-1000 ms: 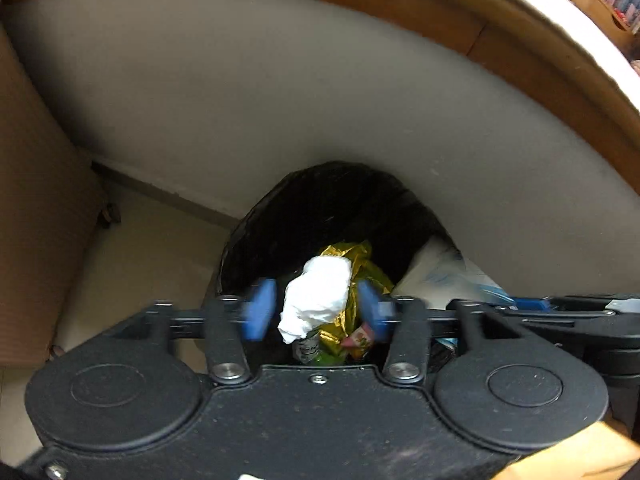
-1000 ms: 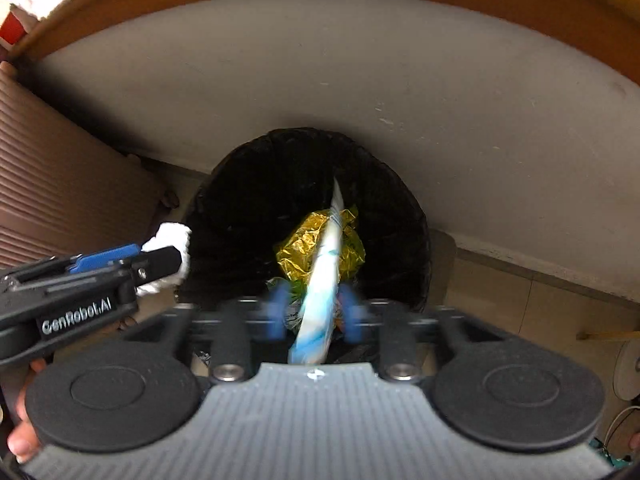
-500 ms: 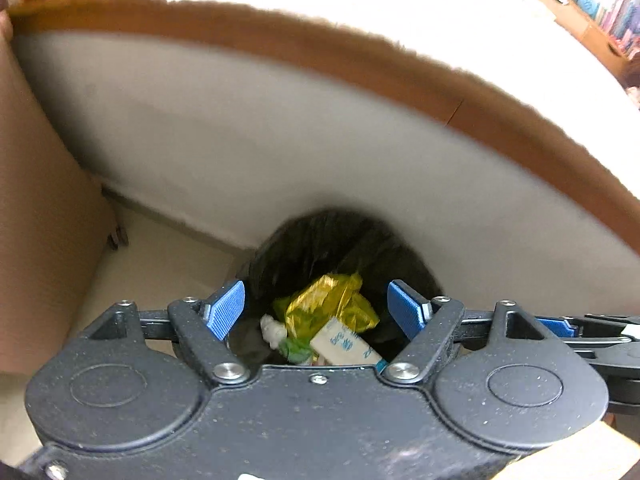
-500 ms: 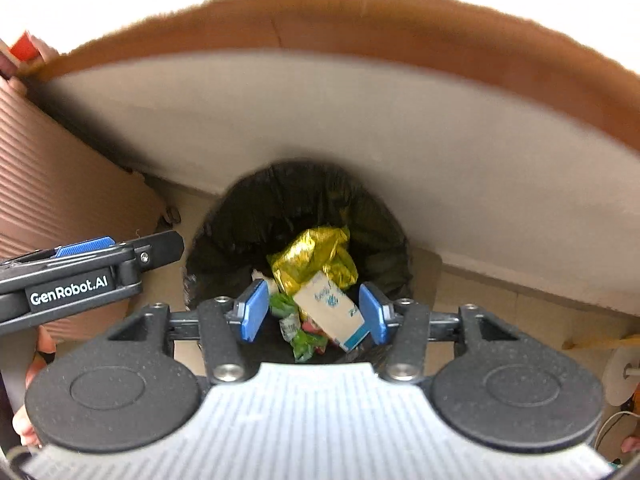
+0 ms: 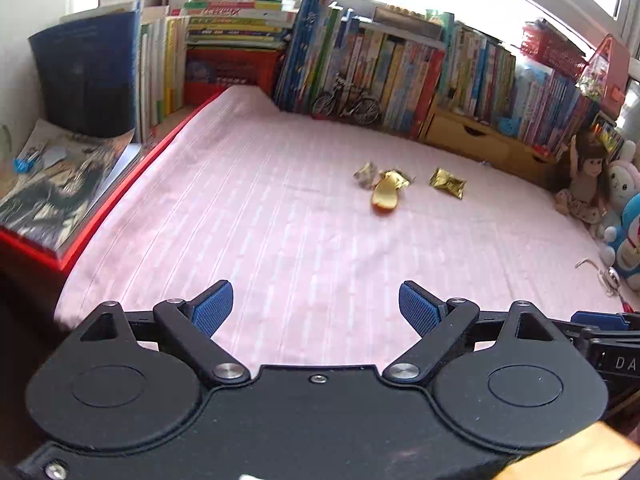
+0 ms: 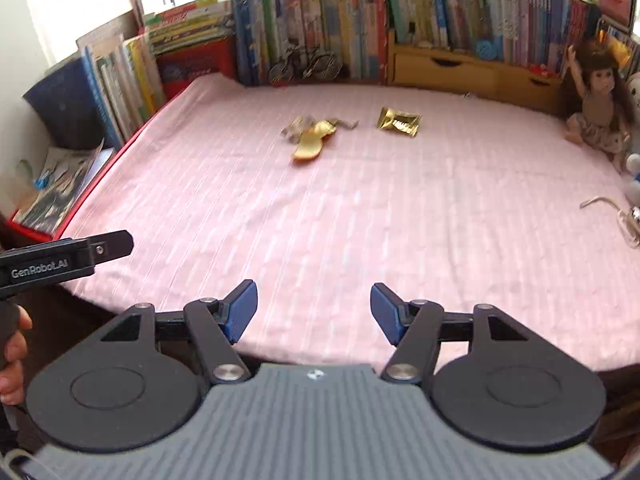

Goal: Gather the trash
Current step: 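Raise both tools back over the remaining wrappers on the bed, then grasp the cake slice with the left tool while the right tool grasps the gold foil wrapper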

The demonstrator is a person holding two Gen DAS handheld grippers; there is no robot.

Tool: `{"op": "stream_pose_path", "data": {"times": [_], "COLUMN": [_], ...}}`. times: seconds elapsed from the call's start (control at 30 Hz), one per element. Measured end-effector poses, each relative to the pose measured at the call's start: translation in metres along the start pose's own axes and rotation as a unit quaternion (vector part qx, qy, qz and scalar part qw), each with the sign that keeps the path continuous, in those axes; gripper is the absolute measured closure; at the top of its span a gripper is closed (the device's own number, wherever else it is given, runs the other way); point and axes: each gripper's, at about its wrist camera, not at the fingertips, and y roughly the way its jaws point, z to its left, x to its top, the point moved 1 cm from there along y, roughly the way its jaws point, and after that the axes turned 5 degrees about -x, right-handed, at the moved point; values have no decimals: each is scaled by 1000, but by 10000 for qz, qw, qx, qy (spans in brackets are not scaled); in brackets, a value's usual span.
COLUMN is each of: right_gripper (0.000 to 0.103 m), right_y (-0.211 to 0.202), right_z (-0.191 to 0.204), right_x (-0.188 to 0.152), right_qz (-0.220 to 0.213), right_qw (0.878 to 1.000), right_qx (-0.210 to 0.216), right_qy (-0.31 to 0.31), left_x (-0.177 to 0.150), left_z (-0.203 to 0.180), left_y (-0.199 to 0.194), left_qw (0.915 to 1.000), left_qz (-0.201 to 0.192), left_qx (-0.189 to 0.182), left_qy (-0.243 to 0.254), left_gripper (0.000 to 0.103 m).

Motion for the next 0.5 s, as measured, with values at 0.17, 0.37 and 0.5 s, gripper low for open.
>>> {"op": "stream_pose_path", "data": {"times": [0.17, 0.37, 0.5], "right_gripper": [27, 26, 25], "right_y": [15, 78, 127], "right_z": [-45, -87, -107], "right_x": [57, 123, 157], "right_qz": [-379, -483, -448], "right_qw": [9989, 9973, 9943], "right_qx": [-267, -283, -240], "right_qy": [36, -472, -942], "left_x": [47, 78, 91], "left_z": [-38, -82, -101], "left_y": [30, 115, 178], "left_qw": [9996, 9997, 9992], "left_qz": [-133, 29, 309], "left_qx": [-136, 0, 198], "left_qy": [223, 254, 175], "left_gripper": [13, 13, 16]}}
